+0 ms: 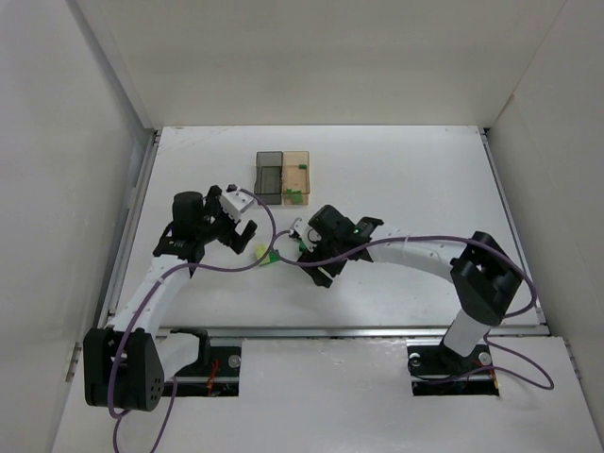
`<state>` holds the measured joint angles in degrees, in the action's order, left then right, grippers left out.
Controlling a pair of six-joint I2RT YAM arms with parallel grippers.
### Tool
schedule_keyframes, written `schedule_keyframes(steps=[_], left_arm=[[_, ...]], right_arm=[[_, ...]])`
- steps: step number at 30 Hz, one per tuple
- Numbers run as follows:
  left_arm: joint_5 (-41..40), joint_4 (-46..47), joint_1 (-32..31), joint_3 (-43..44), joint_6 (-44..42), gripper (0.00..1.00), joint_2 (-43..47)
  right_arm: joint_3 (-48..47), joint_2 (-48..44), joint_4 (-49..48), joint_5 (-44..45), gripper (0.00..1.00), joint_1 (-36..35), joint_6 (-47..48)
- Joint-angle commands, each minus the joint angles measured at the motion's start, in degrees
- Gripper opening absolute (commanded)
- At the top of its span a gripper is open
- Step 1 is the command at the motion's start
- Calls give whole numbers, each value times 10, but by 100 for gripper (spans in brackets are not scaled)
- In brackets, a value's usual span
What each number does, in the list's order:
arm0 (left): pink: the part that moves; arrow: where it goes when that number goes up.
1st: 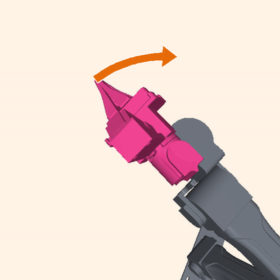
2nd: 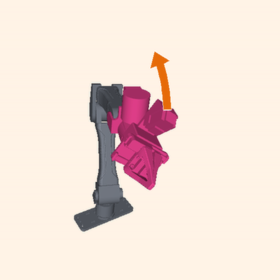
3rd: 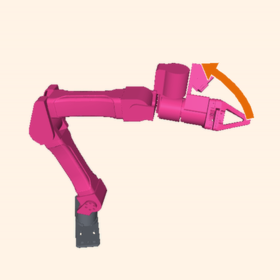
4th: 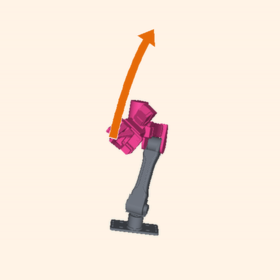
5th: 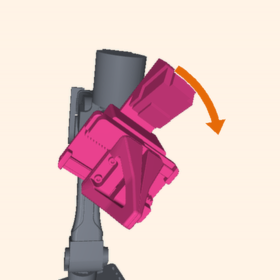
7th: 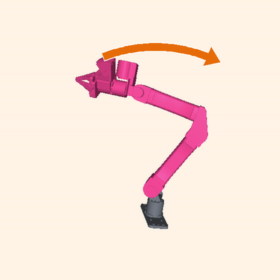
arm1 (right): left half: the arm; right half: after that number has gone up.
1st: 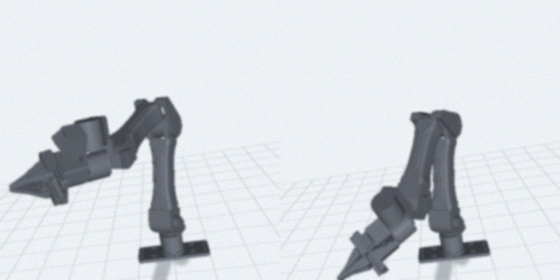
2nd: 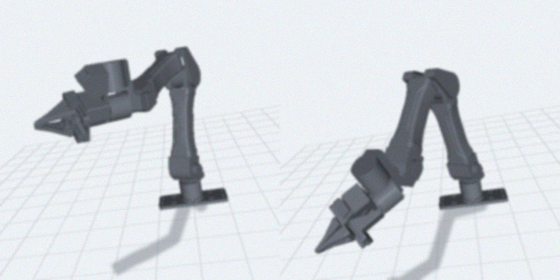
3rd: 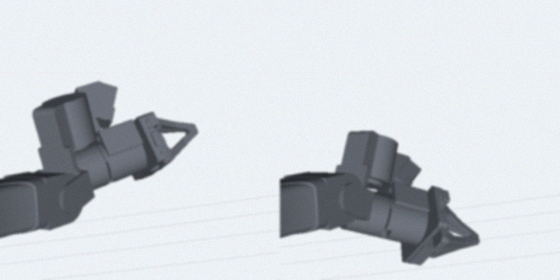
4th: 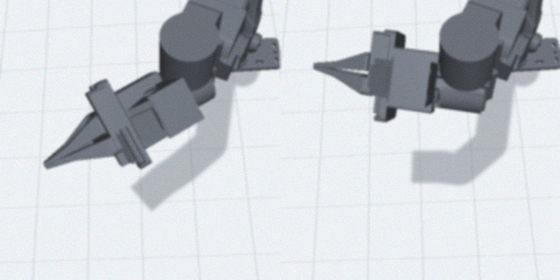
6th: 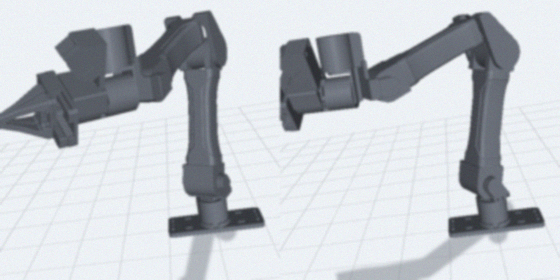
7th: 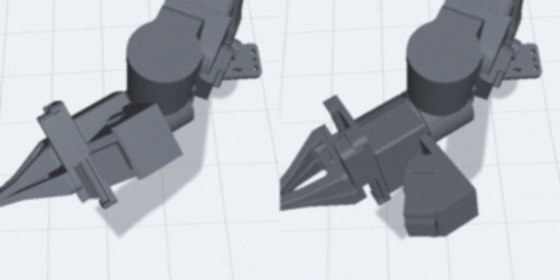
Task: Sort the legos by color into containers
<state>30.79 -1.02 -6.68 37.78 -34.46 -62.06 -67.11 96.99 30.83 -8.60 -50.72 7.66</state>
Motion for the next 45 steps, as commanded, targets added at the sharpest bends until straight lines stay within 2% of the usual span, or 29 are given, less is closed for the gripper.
schedule_keyframes(steps=[1,7,10,14,15,16,19,20,25,27,29,30,31,32,35,36,37,39,40,42,45], left_arm=[[-20,33,-2,-17,62,99,21],[-47,22,-2,-41,75,100,50],[-42,17,-2,-41,75,100,55],[-49,17,-2,-41,80,100,61],[-49,17,-2,-41,80,100,61],[-49,17,-2,-41,80,100,66],[-55,12,-2,-41,80,100,71],[-55,12,-2,-41,75,100,71],[-15,-20,-2,-36,32,100,66],[16,-35,-2,-29,-2,100,60],[60,-66,-2,-23,-57,100,53],[60,-84,-2,-14,-57,100,43],[93,-105,-2,-14,-113,100,38],[102,-135,-2,-6,-132,100,38],[108,-147,-9,-6,-154,100,26],[102,-156,-9,-6,-164,100,26],[102,-162,-9,1,-171,100,26],[87,-174,-9,8,-178,100,26],[81,-181,-9,8,-178,100,26],[63,-187,-9,13,-178,100,26],[58,-187,-9,8,-178,100,31]], right_arm=[[15,-7,-58,26,75,-6,-19],[5,51,-107,93,72,-20,-74],[-12,79,-114,93,72,-20,-74],[-28,104,-114,88,65,-20,-74],[-28,104,-114,88,60,-20,-74],[-22,104,-114,88,39,-20,-74],[-16,74,-114,88,4,-20,-74],[-16,66,-99,82,1,-20,-67],[-21,-11,-12,40,0,-20,-30],[-21,-73,19,40,0,-20,-16],[-41,-118,33,54,0,-20,-16],[-53,-126,33,63,0,-20,-16],[-65,-126,21,74,0,-20,-16],[-92,-126,4,97,0,-20,-24],[-155,-68,-74,105,0,-20,-29],[-220,-39,-84,105,0,-20,-29],[-263,31,-84,112,0,-13,-35],[-352,102,-69,132,0,-8,-41],[-434,162,-69,143,0,-3,-48],[-495,210,-69,185,0,6,-60],[-590,297,-71,185,0,23,-72]])
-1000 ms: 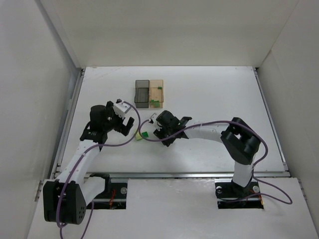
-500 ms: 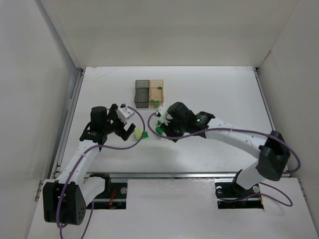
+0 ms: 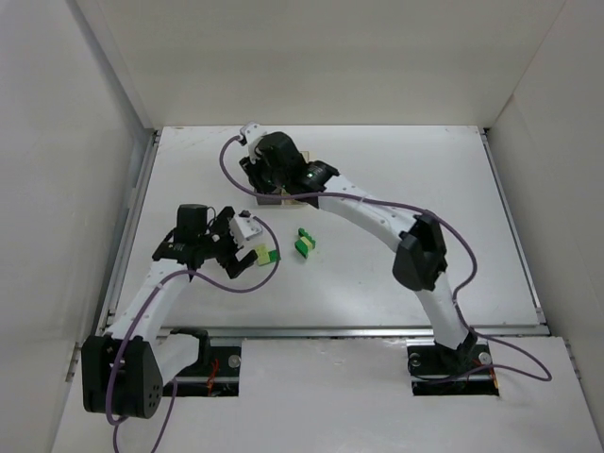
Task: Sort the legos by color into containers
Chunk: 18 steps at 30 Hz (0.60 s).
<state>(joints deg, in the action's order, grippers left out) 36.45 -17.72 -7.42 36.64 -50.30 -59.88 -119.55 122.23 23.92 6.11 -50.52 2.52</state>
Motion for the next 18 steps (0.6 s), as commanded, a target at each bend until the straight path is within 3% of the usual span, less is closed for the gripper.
schedule_keyframes(steps=[1,5,8,12,13,16,18], left_arm=[[1,-20,-1,14,-20,100,9],[13,-6,-1,8,-5,100,15],[13,0,-1,8,0,100,4],[4,1,-12,13,-22,100,-9],[-3,0,-21,13,-28,100,-16],[-20,-16,-36,26,-61,100,-31],[-36,-16,-44,33,-61,100,-45]], right_arm=[[-88,63,-2,38,0,31,-27],[-102,102,-27,38,0,53,-82],[-114,127,-46,-12,9,53,-82],[-138,158,-45,-46,49,53,-82],[-138,164,-45,-52,65,53,-82],[-130,154,-45,-58,87,53,-82],[-130,154,-45,-63,93,53,-82]])
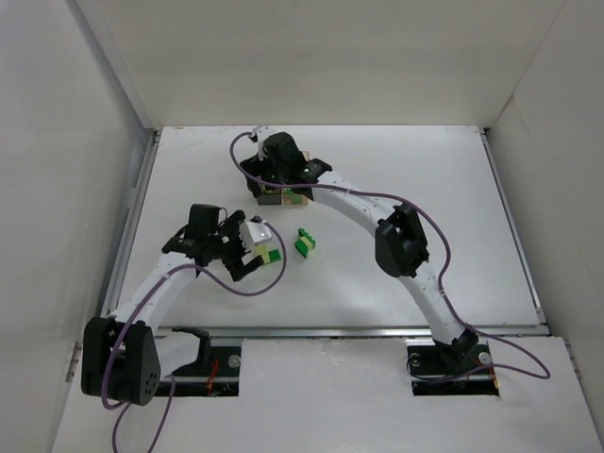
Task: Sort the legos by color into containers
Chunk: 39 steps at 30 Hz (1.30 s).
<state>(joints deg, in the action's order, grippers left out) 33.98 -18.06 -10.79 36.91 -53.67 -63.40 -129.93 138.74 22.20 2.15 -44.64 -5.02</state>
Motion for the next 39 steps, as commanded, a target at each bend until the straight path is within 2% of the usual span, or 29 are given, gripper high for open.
schedule_keyframes(steps=[1,7,8,11,13,14,15,17,22,26,30,33,37,39], left_arm=[[-11,-13,-16,40,-14,100,-15],[0,-5,-23,80,1,100,-56],[0,-10,-32,98,1,98,-62],[7,-43,-38,128,-12,83,-100],[16,-78,-43,149,-48,80,-122],[24,-96,-49,149,-91,80,-122],[24,-127,-49,154,-108,86,-127],[17,-148,-66,154,-134,91,-133],[-7,-153,-107,173,-89,96,-175],[-51,-116,-119,190,-7,81,-232],[-86,-80,-119,196,14,69,-237],[-86,-88,-119,196,9,61,-237],[-79,-116,-119,186,-21,62,-237],[-88,-102,-119,172,-21,62,-230]], right_arm=[[-32,-11,-28,-23,94,-5,-7],[-11,-72,-17,-14,96,8,-7],[25,-87,-17,-14,96,8,-7],[97,-153,-30,-7,96,19,-7],[168,-199,-45,7,96,19,11],[190,-212,-45,21,96,19,17],[223,-232,-45,28,96,19,24],[250,-248,-45,43,96,19,24],[309,-274,-56,55,94,25,24],[342,-296,-71,55,94,30,18],[355,-301,-71,55,93,30,18],[368,-306,-76,55,93,30,18],[373,-306,-76,55,93,30,18],[373,-306,-81,55,93,30,18]])
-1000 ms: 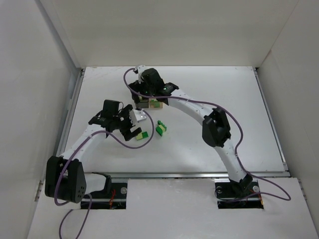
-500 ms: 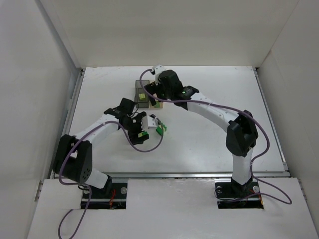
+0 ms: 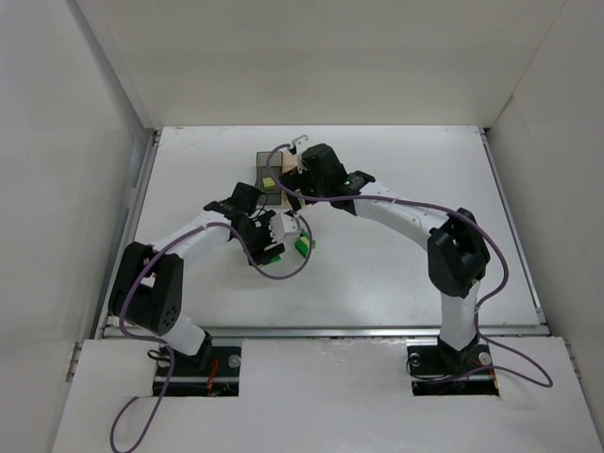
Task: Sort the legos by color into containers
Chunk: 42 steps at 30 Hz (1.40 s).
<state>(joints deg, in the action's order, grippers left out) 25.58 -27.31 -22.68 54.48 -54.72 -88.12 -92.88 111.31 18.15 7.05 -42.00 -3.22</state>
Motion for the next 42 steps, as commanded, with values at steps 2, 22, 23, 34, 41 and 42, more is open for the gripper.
schedule_keyframes(steps=[2,22,23,34,41,42], left_arm=[[-29,5,0,-11,1,63,17],[-29,34,-2,4,64,0,43],[-17,34,7,13,64,0,57],[95,176,37,8,124,0,246],[63,266,12,-7,147,0,264],[63,271,12,-7,147,0,259]], right_arm=[[2,-32,-41,6,93,3,0],[21,-77,-29,-90,91,82,-41],[29,-87,-29,-90,90,82,-41],[38,-168,-8,-296,88,105,-31],[-6,-134,-25,-409,76,63,-48],[-6,-134,-32,-436,74,63,-48]])
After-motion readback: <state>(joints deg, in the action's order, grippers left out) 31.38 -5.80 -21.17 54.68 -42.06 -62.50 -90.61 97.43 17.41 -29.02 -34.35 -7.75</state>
